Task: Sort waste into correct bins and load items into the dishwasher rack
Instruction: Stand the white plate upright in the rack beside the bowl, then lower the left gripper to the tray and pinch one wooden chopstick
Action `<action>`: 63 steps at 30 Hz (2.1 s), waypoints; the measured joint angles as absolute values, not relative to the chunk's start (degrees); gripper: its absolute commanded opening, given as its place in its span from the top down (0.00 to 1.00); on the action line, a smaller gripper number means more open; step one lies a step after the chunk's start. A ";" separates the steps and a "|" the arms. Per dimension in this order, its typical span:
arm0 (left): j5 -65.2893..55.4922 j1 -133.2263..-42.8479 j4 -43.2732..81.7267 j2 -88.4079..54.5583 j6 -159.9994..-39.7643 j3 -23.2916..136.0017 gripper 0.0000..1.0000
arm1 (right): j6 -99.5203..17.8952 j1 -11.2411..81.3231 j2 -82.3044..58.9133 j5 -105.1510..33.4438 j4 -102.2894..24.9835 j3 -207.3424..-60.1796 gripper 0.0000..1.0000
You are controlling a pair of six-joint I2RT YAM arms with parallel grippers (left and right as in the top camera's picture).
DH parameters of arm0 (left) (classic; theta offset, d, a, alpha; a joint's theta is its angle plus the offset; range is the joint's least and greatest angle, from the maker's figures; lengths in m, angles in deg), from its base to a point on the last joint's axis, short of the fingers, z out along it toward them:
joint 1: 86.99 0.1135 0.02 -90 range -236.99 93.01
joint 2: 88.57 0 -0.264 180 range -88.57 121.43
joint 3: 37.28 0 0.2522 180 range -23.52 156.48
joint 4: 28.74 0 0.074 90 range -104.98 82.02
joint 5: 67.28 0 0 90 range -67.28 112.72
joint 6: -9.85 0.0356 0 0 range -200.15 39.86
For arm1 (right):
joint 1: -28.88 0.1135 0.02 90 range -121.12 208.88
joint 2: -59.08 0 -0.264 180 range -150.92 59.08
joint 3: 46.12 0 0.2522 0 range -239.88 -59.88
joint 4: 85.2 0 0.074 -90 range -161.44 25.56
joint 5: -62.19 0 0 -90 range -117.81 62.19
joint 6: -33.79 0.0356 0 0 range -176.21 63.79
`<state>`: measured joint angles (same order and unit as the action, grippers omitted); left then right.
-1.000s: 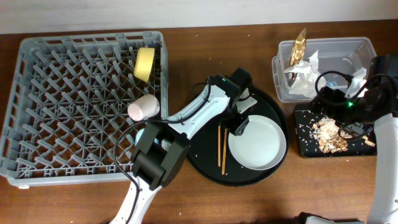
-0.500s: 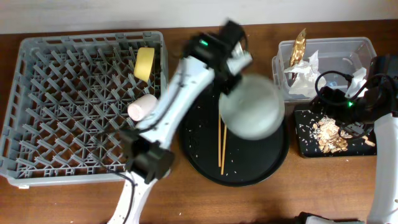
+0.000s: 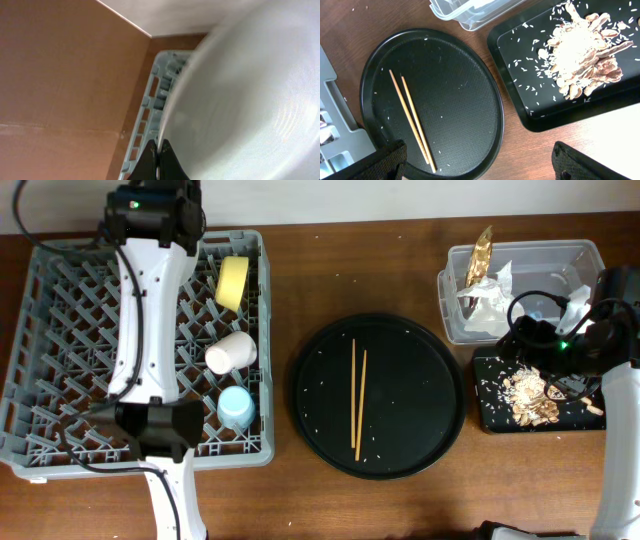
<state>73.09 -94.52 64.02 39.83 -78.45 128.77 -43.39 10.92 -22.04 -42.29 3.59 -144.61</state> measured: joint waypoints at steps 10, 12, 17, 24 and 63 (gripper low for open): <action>75.67 -94.52 47.96 40.00 -78.91 105.23 0.94 | -43.35 10.92 -22.04 -42.29 3.30 -144.61 0.06; 75.49 -94.52 47.76 40.00 -79.19 104.99 0.28 | -43.35 10.92 -22.04 -42.29 3.30 -144.61 0.06; 74.70 -96.16 47.74 40.00 -79.11 104.64 0.05 | -43.37 10.92 -22.04 -42.29 3.30 -144.61 0.07; 14.86 -100.92 65.73 33.99 -77.58 118.87 0.31 | -43.35 10.92 -22.13 -42.29 3.30 -144.61 0.06; 25.35 -129.64 25.23 37.58 -99.70 72.75 0.76 | -43.35 10.92 -22.22 -42.31 6.67 -144.57 0.05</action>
